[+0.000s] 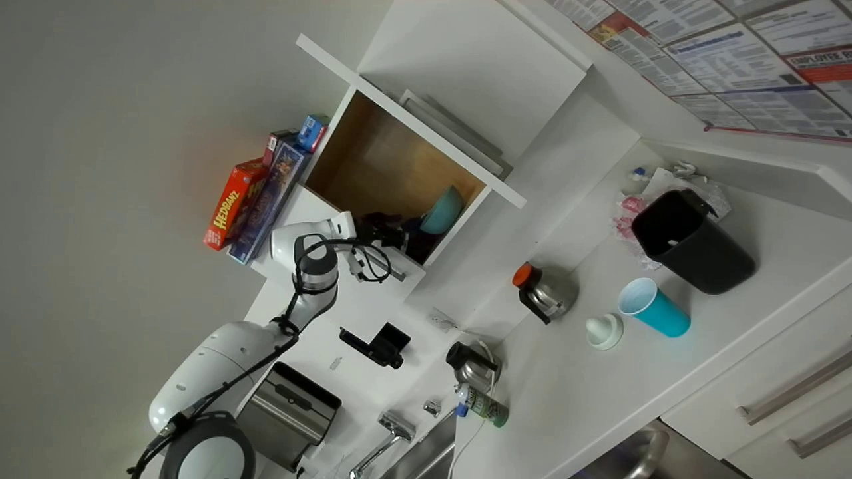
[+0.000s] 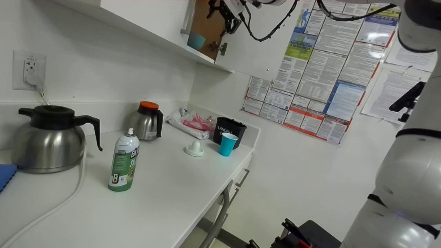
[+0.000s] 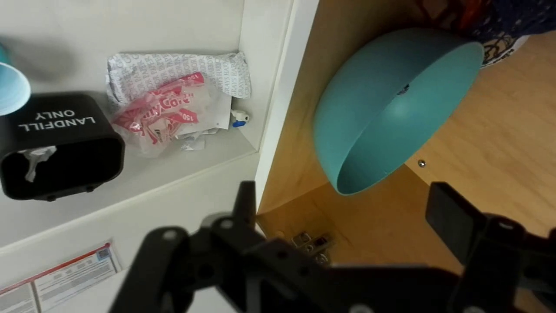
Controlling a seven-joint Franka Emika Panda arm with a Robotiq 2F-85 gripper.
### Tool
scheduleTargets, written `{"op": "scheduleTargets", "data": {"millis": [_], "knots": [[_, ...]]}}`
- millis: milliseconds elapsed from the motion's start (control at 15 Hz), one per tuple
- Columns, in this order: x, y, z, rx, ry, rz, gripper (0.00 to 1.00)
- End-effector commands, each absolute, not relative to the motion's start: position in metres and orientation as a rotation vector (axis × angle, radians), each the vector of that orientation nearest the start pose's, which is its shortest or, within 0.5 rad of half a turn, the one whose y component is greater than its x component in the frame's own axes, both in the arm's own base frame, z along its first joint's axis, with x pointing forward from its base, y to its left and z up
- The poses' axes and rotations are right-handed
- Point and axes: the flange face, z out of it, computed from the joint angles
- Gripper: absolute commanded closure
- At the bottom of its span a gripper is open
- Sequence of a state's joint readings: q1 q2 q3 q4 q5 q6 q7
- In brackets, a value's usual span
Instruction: Remove the blue bowl from the open upper cabinet and place it on the countertop
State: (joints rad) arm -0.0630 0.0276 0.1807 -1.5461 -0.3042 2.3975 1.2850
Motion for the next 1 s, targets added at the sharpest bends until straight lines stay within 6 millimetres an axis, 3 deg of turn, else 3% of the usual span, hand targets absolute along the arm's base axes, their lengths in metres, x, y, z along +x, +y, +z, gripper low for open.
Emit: {"op": "scheduleTargets", "data": {"millis": [0, 200, 533, 933], "knots": [[0.633, 0.069, 0.735, -2.29, 1.369, -1.054, 0.0], [0.651, 0.068, 0.732, -2.294, 1.386, -1.023, 0.0], [0.68, 0.061, 0.707, -2.267, 1.393, -0.985, 0.0], [0.697, 0.059, 0.689, -2.246, 1.392, -0.935, 0.0]]}}
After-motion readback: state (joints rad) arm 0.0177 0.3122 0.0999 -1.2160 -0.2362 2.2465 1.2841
